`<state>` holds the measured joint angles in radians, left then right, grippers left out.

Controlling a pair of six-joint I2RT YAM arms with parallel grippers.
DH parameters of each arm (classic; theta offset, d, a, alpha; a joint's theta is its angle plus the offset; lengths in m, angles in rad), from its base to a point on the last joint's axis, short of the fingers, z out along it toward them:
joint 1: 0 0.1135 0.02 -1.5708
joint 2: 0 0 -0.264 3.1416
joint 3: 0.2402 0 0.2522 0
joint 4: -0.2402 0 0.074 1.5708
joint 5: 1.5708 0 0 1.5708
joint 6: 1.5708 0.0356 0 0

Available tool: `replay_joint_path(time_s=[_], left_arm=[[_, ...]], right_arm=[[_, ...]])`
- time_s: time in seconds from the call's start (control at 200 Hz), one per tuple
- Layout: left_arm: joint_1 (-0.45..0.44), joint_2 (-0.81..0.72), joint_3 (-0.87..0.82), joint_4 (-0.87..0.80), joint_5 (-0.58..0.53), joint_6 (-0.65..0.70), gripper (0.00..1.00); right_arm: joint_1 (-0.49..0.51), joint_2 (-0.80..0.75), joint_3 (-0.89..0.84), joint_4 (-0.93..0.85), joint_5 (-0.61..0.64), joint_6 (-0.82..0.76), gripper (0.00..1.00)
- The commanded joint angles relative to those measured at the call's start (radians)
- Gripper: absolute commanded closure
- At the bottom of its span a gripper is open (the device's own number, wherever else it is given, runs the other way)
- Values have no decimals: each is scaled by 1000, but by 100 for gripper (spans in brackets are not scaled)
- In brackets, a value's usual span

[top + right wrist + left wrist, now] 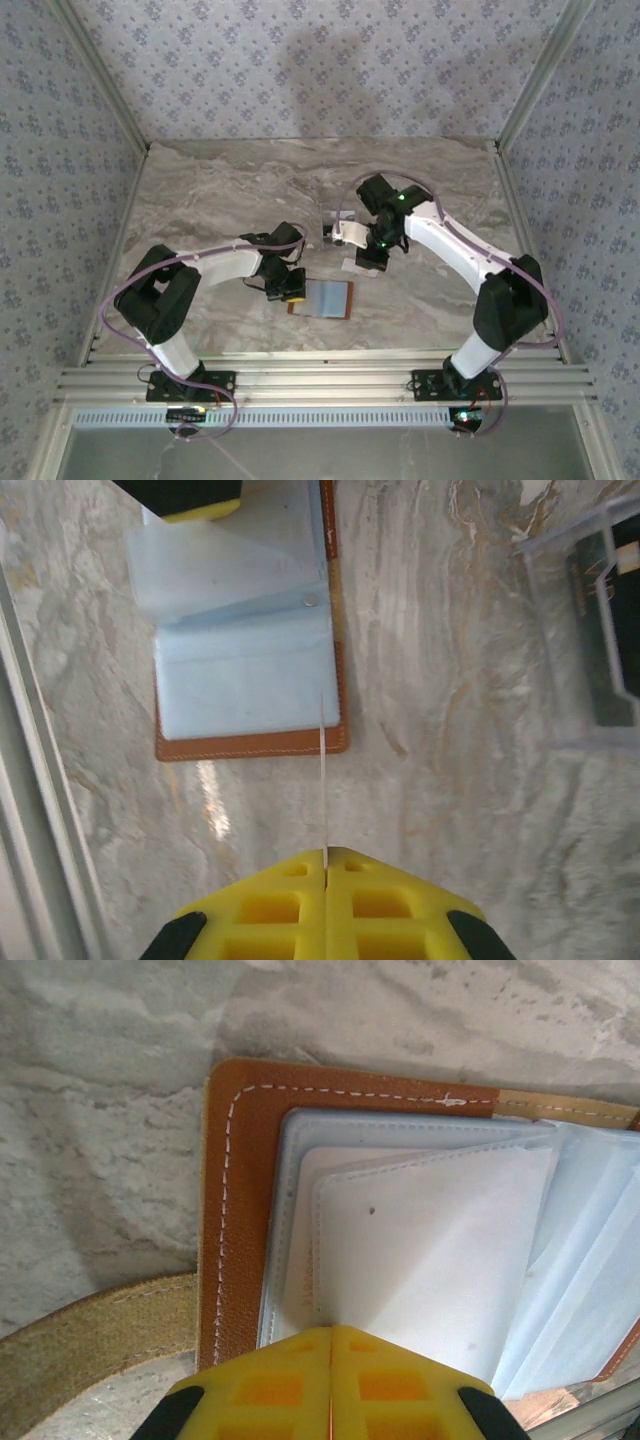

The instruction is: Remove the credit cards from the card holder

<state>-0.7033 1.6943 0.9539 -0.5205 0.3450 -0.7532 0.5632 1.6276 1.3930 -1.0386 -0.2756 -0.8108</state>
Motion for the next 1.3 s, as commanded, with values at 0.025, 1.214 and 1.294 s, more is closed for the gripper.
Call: replay_joint_path(time_s=[0.025, 1.214, 1.294], left_arm=[[-12, -2, -7, -26, 4, -12, 91], [-19, 5, -6, -40, 2, -46, 91], [-19, 5, -8, -41, 2, -50, 91]], right_arm=[[-12, 75, 135, -103, 63, -182, 100], [-70, 609, 823, -47, 211, -424, 100], [-71, 631, 840, -43, 204, -418, 100]])
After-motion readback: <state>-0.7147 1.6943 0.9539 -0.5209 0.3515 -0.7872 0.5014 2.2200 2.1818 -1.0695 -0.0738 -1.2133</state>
